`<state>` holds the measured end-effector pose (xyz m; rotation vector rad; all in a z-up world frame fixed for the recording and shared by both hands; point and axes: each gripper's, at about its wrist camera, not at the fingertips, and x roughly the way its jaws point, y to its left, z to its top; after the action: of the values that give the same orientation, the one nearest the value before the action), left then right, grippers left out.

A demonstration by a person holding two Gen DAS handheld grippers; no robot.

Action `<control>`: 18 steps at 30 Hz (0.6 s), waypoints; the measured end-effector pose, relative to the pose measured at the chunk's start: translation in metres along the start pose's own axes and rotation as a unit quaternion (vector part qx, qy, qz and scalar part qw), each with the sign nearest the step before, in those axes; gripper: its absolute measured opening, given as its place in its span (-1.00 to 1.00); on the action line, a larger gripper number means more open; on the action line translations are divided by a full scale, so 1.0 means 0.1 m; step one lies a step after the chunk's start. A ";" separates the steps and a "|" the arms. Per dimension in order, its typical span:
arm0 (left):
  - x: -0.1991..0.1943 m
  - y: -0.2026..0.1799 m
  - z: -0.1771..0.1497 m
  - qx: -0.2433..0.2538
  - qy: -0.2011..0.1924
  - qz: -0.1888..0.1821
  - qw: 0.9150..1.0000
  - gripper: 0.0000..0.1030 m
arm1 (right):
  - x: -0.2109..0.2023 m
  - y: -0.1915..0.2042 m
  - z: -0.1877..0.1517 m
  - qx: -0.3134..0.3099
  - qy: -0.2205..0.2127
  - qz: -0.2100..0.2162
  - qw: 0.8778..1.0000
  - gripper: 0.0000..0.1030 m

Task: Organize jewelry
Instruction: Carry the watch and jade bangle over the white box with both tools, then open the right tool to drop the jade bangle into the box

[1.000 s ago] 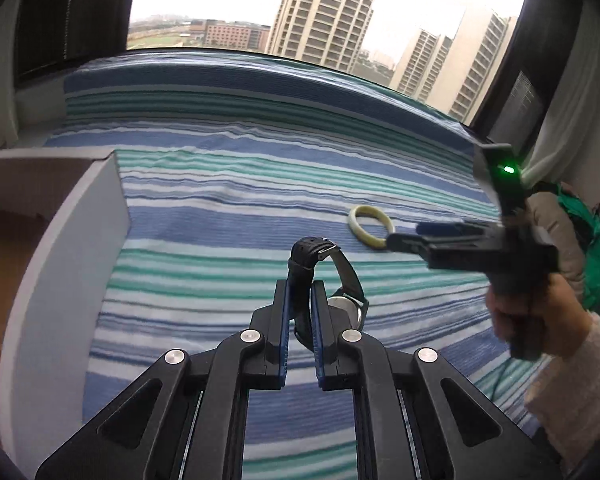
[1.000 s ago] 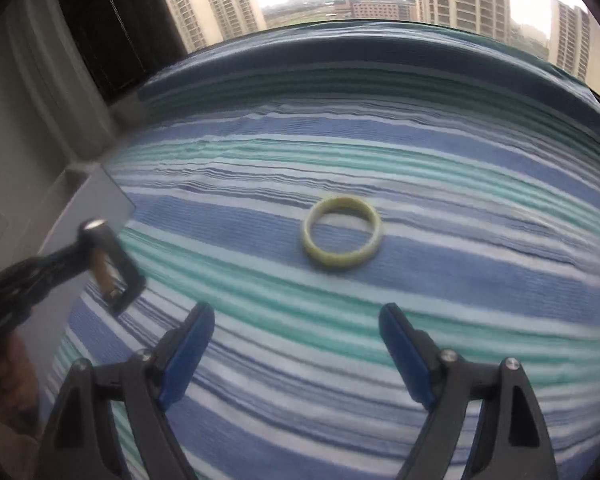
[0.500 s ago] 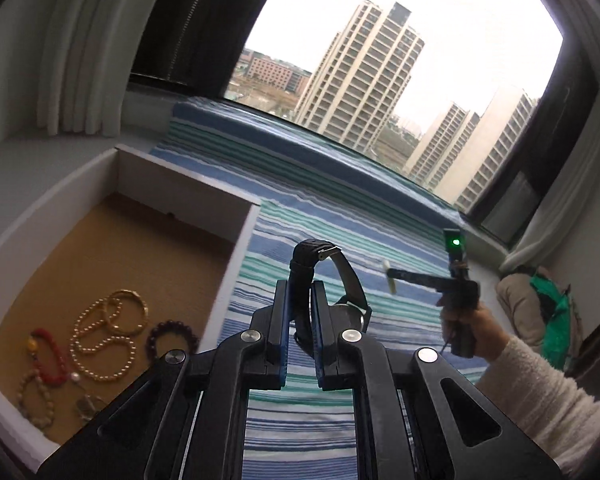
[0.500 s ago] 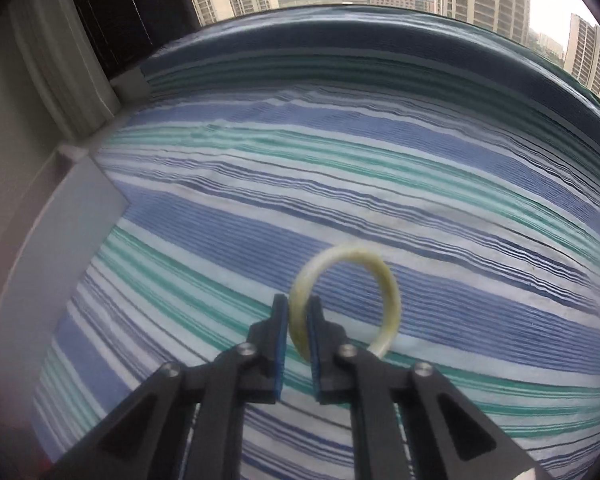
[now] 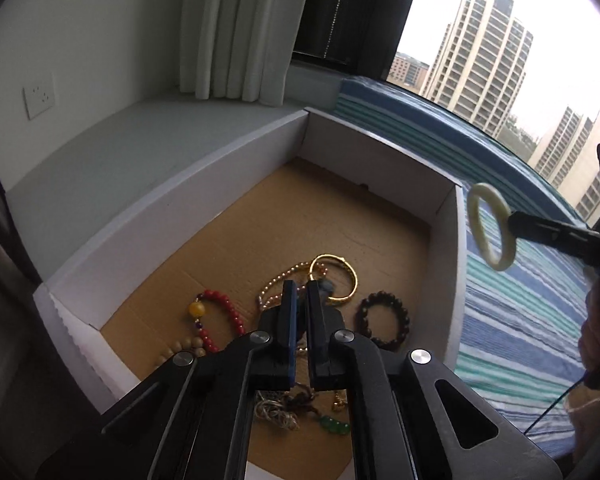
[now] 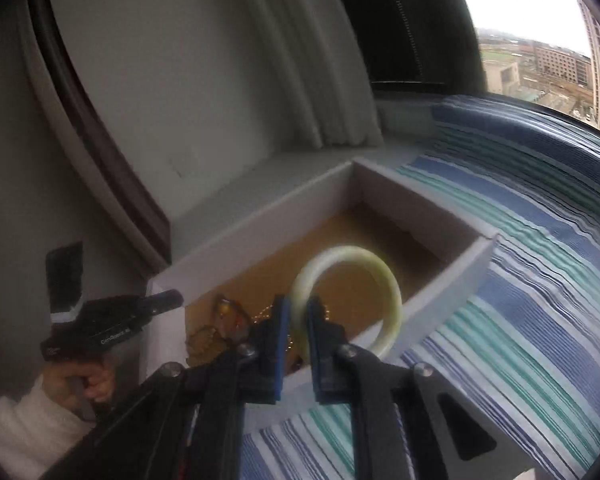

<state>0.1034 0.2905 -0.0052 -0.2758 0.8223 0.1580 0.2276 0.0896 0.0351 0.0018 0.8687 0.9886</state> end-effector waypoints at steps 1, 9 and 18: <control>0.03 0.02 -0.01 -0.003 0.003 0.006 1.000 -0.95 | 0.20 0.11 -0.01 -0.007 0.017 0.007 1.000 -0.81; -0.02 0.19 -0.10 -0.017 0.004 0.033 0.999 -0.80 | 1.23 0.65 -0.20 -0.091 0.130 -0.030 0.987 -0.85; -0.23 0.03 -0.14 -0.036 -0.043 0.189 0.980 0.99 | 0.97 0.73 -0.18 -0.118 0.124 -0.083 0.982 0.04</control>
<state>0.0776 0.2886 0.0020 -0.1765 0.7785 0.5523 0.1875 0.1957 -0.0119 -0.3976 0.9562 0.9419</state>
